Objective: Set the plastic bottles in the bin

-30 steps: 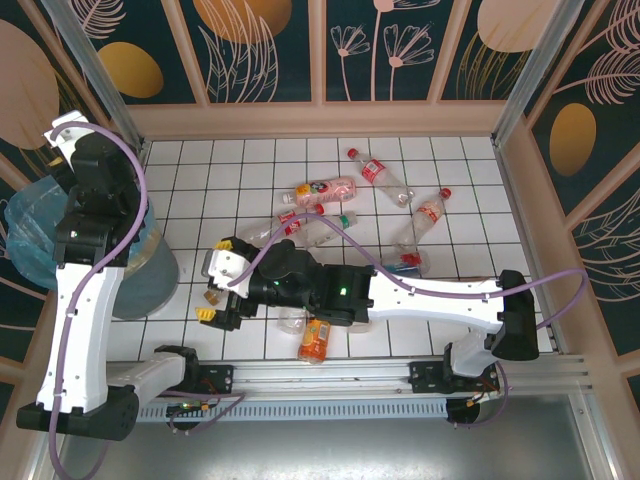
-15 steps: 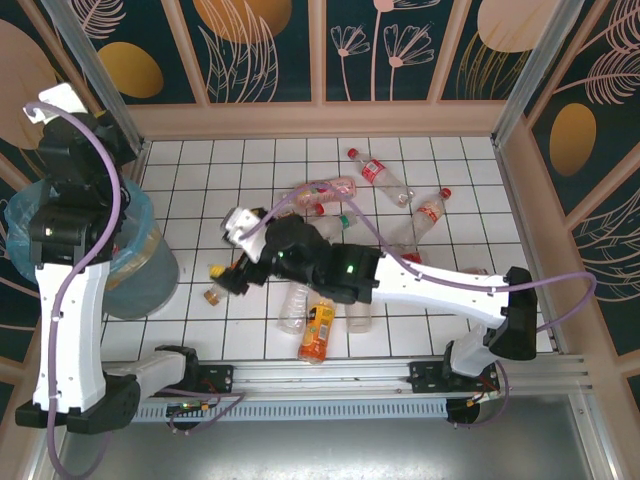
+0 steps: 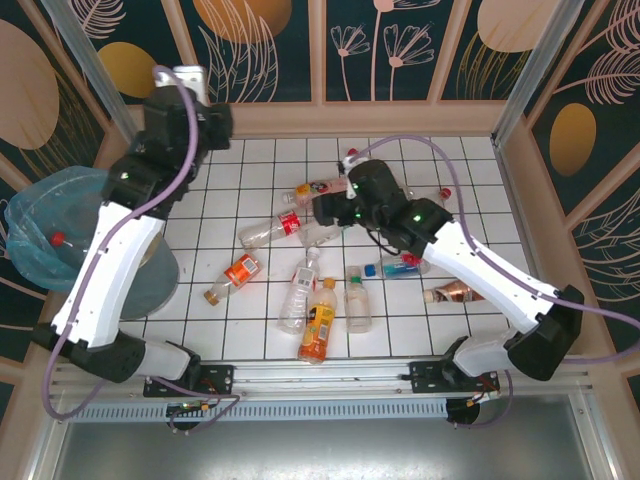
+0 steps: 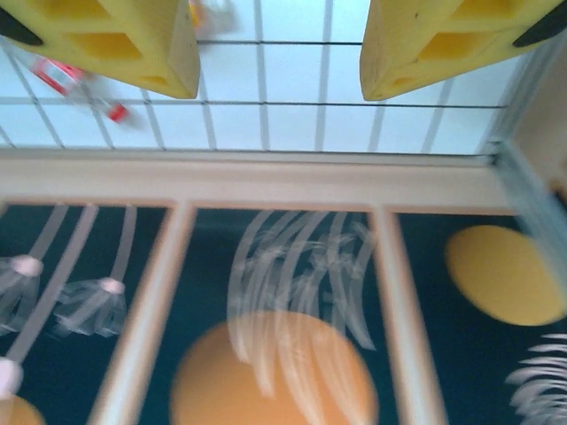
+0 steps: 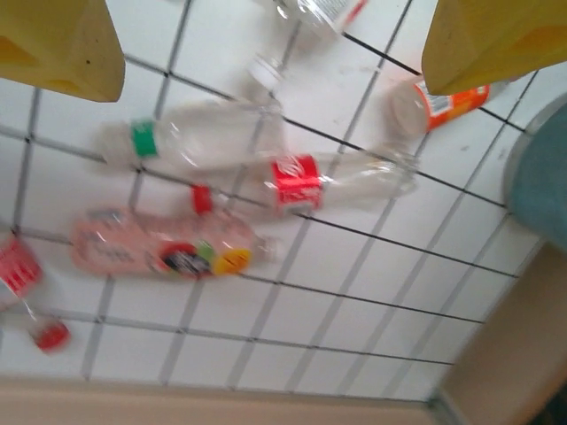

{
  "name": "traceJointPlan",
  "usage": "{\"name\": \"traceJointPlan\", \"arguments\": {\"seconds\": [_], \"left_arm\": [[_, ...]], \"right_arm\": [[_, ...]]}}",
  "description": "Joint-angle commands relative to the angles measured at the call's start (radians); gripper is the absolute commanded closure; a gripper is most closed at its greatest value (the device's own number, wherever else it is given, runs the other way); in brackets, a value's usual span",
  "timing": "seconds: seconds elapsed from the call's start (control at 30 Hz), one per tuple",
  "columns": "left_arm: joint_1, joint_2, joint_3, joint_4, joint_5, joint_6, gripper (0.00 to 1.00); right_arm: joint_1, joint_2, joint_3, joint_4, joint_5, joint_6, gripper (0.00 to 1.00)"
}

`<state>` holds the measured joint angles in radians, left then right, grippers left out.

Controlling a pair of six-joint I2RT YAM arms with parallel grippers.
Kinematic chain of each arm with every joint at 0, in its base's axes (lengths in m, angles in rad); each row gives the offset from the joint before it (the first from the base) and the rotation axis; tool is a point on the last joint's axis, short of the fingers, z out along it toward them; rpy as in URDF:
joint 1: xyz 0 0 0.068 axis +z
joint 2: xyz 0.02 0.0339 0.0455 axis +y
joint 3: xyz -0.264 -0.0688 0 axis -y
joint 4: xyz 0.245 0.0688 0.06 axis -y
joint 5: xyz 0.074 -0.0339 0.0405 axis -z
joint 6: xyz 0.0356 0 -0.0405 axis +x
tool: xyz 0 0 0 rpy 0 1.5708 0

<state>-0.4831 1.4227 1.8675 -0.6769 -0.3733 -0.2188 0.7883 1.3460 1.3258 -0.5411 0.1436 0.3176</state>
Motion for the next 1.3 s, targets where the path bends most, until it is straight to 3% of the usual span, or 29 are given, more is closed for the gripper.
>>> {"name": "traceJointPlan", "arguments": {"seconds": [0.0, 0.13, 0.23, 0.37, 0.5, 0.63, 0.73, 0.83, 1.0, 1.27], "left_arm": [[-0.099, 0.051, 0.019, 0.080, 0.105, 0.019, 0.48], [-0.205, 0.162, 0.025, 0.111, 0.230, 0.059, 0.46], [-0.224, 0.219, -0.006, 0.145, 0.351, 0.081, 0.44], [-0.224, 0.242, -0.099, 0.206, 0.502, 0.068, 0.42], [-0.225, 0.205, -0.273, 0.329, 0.555, 0.064, 0.39], [-0.225, 0.161, -0.410, 0.424, 0.579, 0.107, 0.35], [-0.225, 0.157, -0.442, 0.441, 0.562, 0.121, 0.32], [-0.226, 0.195, -0.414, 0.418, 0.566, 0.086, 0.32], [-0.226, 0.223, -0.441, 0.480, 0.617, -0.014, 0.30], [-0.225, 0.217, -0.475, 0.547, 0.607, -0.080, 0.29]], "right_arm": [[-0.057, -0.052, -0.072, -0.142, -0.032, 0.126, 0.18], [-0.110, -0.079, -0.169, -0.164, -0.045, 0.217, 0.19], [-0.138, -0.107, -0.234, -0.132, -0.061, 0.248, 0.19], [-0.152, -0.149, -0.286, -0.072, -0.124, 0.131, 0.20], [-0.171, -0.166, -0.318, -0.057, -0.085, 0.100, 0.20], [-0.291, -0.130, -0.305, -0.002, -0.065, -0.001, 0.22], [-0.431, -0.038, -0.255, 0.091, -0.120, -0.103, 0.21], [-0.506, 0.110, -0.160, 0.146, -0.124, -0.216, 0.14], [-0.541, 0.380, 0.021, 0.162, -0.112, -0.404, 0.01], [-0.562, 0.714, 0.318, 0.091, -0.059, -0.537, 0.01]]}}
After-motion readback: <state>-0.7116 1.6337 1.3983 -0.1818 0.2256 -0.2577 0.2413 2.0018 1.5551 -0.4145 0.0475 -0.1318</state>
